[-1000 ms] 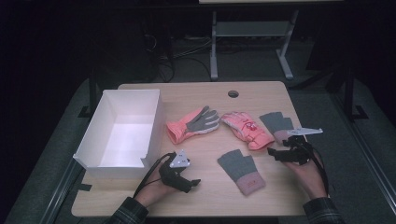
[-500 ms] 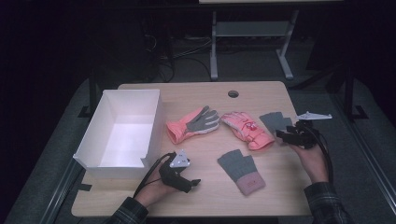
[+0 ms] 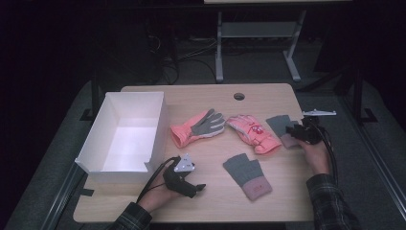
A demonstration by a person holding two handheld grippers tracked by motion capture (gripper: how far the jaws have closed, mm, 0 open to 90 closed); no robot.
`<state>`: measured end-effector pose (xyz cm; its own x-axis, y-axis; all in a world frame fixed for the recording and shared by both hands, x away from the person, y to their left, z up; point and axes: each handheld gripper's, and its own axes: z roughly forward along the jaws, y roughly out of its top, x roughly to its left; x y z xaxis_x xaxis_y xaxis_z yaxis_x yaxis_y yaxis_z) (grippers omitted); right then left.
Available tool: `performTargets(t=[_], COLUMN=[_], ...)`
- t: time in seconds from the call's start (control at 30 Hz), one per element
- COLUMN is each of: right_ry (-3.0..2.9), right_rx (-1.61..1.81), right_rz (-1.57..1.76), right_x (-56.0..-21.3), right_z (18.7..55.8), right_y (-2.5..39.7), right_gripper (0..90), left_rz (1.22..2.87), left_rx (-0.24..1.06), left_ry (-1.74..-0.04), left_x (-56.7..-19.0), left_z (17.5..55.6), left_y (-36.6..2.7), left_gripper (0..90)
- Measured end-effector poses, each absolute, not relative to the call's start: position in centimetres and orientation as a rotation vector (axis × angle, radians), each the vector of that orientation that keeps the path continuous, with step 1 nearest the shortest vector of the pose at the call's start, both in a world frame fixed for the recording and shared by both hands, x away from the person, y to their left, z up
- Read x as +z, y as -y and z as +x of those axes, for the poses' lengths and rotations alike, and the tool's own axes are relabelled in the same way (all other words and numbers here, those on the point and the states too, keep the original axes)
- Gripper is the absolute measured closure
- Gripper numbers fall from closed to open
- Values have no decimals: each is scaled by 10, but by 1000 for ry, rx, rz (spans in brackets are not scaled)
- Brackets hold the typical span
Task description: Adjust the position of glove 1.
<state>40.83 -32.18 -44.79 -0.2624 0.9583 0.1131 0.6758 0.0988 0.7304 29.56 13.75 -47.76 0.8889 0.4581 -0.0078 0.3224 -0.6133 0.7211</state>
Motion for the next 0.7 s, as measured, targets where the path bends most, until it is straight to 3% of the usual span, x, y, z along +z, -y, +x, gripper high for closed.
performTargets(t=[0.27,0.7], right_ry=[-2008,-2002], right_rx=[907,876], right_rz=[1621,1637], right_x=[-465,-470], right_z=[419,421], right_y=[320,319], right_gripper=[635,864], left_rz=[2280,2281], left_rx=[227,227], left_ry=[-557,-556], left_x=[-478,-478], left_z=[296,296], left_y=[-137,-137], left_gripper=[128,128])
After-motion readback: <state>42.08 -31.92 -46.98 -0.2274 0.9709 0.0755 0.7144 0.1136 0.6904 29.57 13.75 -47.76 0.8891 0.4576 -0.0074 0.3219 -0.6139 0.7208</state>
